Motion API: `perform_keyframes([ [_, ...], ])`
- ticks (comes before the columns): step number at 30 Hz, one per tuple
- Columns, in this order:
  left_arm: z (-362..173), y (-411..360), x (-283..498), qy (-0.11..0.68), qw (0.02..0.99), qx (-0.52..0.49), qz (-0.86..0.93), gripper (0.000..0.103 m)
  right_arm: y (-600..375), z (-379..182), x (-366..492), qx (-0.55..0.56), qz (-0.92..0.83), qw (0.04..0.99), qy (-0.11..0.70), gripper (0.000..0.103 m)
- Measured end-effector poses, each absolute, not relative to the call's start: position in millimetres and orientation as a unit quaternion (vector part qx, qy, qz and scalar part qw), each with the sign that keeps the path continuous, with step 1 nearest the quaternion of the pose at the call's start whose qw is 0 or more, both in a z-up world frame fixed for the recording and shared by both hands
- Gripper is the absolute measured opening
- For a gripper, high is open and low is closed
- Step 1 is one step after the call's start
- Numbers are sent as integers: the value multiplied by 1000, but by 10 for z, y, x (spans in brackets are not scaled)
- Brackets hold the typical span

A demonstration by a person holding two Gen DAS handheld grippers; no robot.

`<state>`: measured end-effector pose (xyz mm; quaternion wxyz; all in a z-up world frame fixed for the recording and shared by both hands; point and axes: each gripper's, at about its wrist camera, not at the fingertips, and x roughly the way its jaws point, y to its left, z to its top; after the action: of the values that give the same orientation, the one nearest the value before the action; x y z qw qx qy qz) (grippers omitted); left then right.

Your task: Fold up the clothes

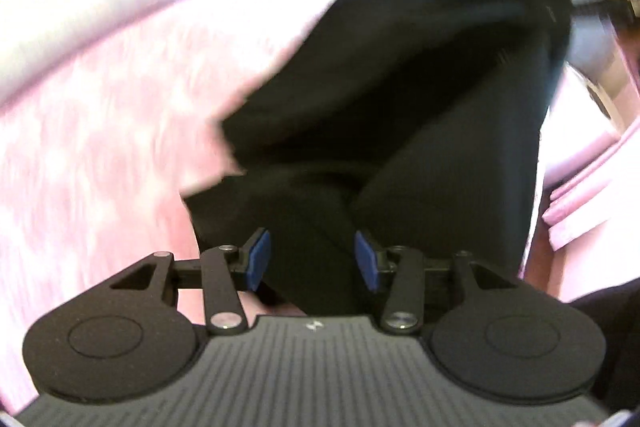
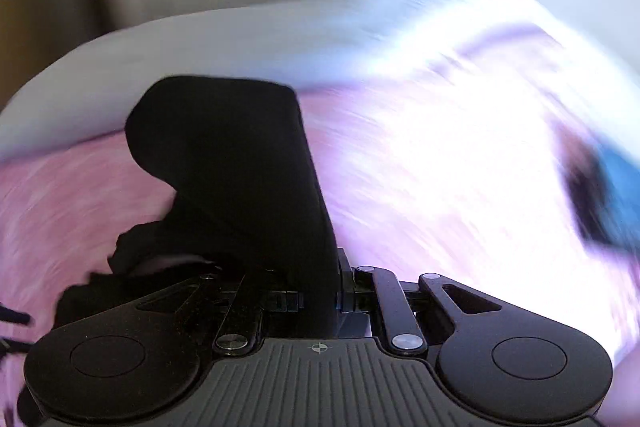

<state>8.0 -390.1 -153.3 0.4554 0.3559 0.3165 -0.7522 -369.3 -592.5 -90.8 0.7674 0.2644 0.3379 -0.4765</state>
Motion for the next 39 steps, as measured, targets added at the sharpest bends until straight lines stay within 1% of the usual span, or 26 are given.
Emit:
perform_keyframes([
  [3, -1449, -4284, -276, 260, 428, 391, -772, 46, -5857, -1270, -4560, 356, -541, 693, 317, 11],
  [5, -1418, -4512, -573, 232, 406, 408, -784, 53, -5818, -1529, -5099, 413, -574, 639, 303, 12],
  [6, -1407, -4621, -725, 222, 396, 414, -789, 55, -5804, -1670, -5338, 439, -585, 613, 299, 12],
  [8, -1461, -4821, -1030, 213, 375, 425, -796, 64, -5810, -2032, -5528, 482, -591, 577, 293, 14],
  [9, -1501, -4906, -1199, 210, 363, 431, -799, 65, -5840, -2176, -5586, 496, -589, 568, 291, 16],
  [10, -1555, -4972, -1378, 209, 349, 438, -802, 66, -5885, -2290, -5634, 504, -587, 563, 289, 25],
  [11, -1617, -5031, -1559, 208, 334, 444, -805, 66, -5924, -2326, -5727, 509, -589, 560, 283, 40],
  [12, -1673, -5114, -1801, 208, 318, 451, -808, 66, -5961, -2342, -5831, 512, -592, 557, 276, 46],
  [13, -1755, -5205, -2048, 207, 299, 459, -810, 67, -5999, -2357, -5936, 516, -596, 554, 269, 54],
  [14, -1861, -5286, -2254, 205, 280, 469, -812, 68, -6041, -2382, -6067, 522, -595, 553, 259, 58],
  [15, -1984, -5361, -2448, 201, 265, 478, -812, 68, -6085, -2409, -6205, 529, -594, 553, 248, 60],
  [18, -2298, -5618, -2950, 191, 236, 499, -811, 68, -6192, -2527, -6630, 540, -597, 547, 229, 63],
  [20, -2457, -5790, -3181, 193, 220, 509, -810, 69, -6267, -2620, -6927, 548, -601, 538, 222, 70],
  [21, -2564, -5869, -3268, 202, 212, 520, -802, 69, -6315, -2690, -7043, 554, -601, 532, 219, 72],
  [22, -2690, -5945, -3337, 214, 204, 536, -791, 66, -6348, -2774, -7156, 566, -596, 528, 213, 73],
  [23, -2800, -5996, -3355, 234, 193, 551, -777, 50, -6362, -2847, -7214, 583, -582, 529, 206, 73],
  [24, -2901, -6032, -3339, 258, 181, 565, -762, 35, -6371, -2916, -7257, 600, -565, 530, 198, 73],
  [25, -2936, -6056, -3305, 277, 179, 566, -756, 17, -6387, -2949, -7273, 611, -547, 538, 193, 59],
  [26, -2886, -6060, -3235, 285, 187, 557, -757, 9, -6430, -2925, -7271, 607, -530, 557, 199, 8],
  [27, -2760, -6063, -3106, 291, 205, 542, -762, 8, -6400, -2814, -7126, 595, -520, 574, 213, 5],
  [29, -2411, -6099, -2754, 305, 260, 501, -767, 8, -6364, -2551, -6825, 574, -502, 604, 233, 4],
  [32, -1715, -6234, -1972, 309, 382, 449, -746, 7, -6509, -2020, -6652, 550, -461, 665, 208, 3],
  [35, -942, -6269, -1065, 294, 504, 406, -703, 6, -6838, -1535, -6418, 514, -419, 728, 175, 3],
  [39, 18, -5961, -88, 243, 647, 350, -632, 6, -7435, -949, -5978, 461, -366, 799, 124, 3],
])
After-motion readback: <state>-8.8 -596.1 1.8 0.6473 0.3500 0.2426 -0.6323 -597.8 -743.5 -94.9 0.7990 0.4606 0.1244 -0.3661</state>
